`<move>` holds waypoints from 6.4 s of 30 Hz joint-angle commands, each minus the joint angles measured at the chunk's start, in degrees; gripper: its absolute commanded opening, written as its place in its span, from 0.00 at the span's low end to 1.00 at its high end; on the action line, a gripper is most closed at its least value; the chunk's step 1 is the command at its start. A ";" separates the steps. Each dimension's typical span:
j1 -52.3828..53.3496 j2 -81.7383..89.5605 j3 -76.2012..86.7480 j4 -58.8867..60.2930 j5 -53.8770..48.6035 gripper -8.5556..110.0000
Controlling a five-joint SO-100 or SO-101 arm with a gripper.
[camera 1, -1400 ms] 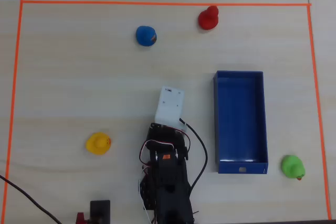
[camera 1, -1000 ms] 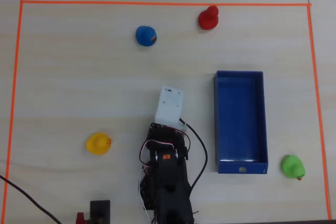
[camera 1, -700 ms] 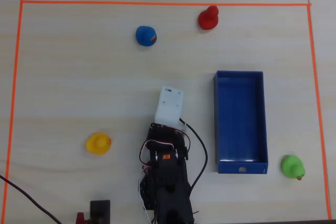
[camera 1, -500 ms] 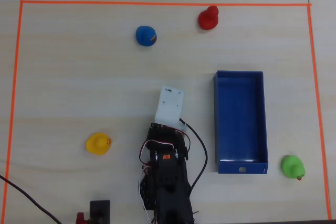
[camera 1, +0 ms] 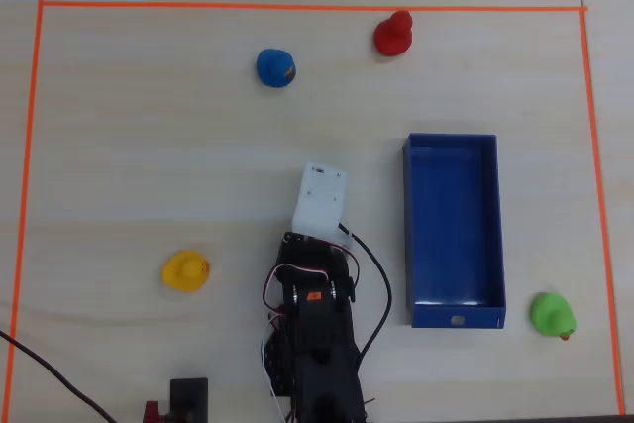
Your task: Grasp yellow duck and put it into box.
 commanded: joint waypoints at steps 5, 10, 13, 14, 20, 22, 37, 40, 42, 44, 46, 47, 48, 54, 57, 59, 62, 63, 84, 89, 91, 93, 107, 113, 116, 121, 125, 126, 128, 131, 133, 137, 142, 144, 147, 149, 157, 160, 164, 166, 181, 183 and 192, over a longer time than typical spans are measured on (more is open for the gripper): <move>1.23 -0.09 -0.35 1.32 0.00 0.07; 1.23 -0.09 -0.35 1.32 0.00 0.07; 1.23 -0.09 -0.35 1.32 0.00 0.07; 1.23 -0.09 -0.35 1.32 0.00 0.07; 1.23 -0.09 -0.35 1.32 0.00 0.08; 1.14 -0.09 -0.35 1.32 -0.26 0.09; 1.05 -0.09 -0.44 0.97 -0.53 0.09; 2.29 -0.18 -2.64 2.37 -1.58 0.19; 2.72 -1.93 -7.12 4.13 -1.58 0.24; 2.90 -7.82 -13.89 5.54 -1.58 0.28; 3.34 -15.64 -21.71 6.77 -1.23 0.32; 3.69 -19.42 -25.84 7.65 -1.05 0.34; 3.87 -22.76 -29.88 8.61 -0.79 0.36; 2.20 -37.79 -49.39 15.91 2.37 0.40; -1.14 -42.80 -55.20 20.30 4.92 0.40; -3.08 -46.14 -58.62 23.55 6.06 0.40; -4.83 -50.80 -62.58 26.54 6.06 0.39; -5.80 -51.86 -63.11 26.72 5.98 0.39; -44.47 -64.34 -68.55 25.84 27.95 0.40; -48.60 -66.53 -67.85 23.20 30.94 0.40; -48.34 -67.41 -66.53 20.57 31.03 0.40; -47.81 -68.20 -64.34 17.40 30.85 0.40; -44.74 -67.76 -48.96 3.96 28.74 0.40; -45.35 -67.06 -45.97 1.76 29.62 0.40; -45.79 -66.97 -45.26 1.41 30.41 0.40; -47.90 -66.53 -45.09 1.58 32.52 0.40; -48.16 -66.97 -44.21 -0.09 33.22 0.40; -48.16 -66.97 -43.86 -0.53 33.40 0.40; -48.16 -66.97 -43.07 -1.49 33.66 0.40; -48.16 -66.97 -42.01 -2.64 33.93 0.40; -48.34 -66.97 -41.31 -3.25 34.37 0.40; -49.13 -67.06 -40.34 -4.48 35.33 0.38; -49.31 -67.41 -39.64 -5.98 36.39 0.23; -49.13 -67.59 -39.11 -6.77 36.56 0.16; -49.13 -67.85 -38.58 -7.12 36.65 0.10; -49.13 -67.76 -38.58 -7.12 36.74 0.07; -46.41 -66.71 -43.77 -0.97 35.60 0.07; -40.43 -64.86 -51.24 6.06 32.08 0.07; -26.63 -62.49 -64.95 14.85 24.17 0.07; -18.46 -62.40 -71.46 17.31 19.34 0.07; 35.86 -66.53 -69.52 -17.05 -11.25 0.07; 39.73 -67.59 -68.03 -21.45 -13.62 0.07; 47.90 -69.96 -64.16 -26.54 -21.97 0.07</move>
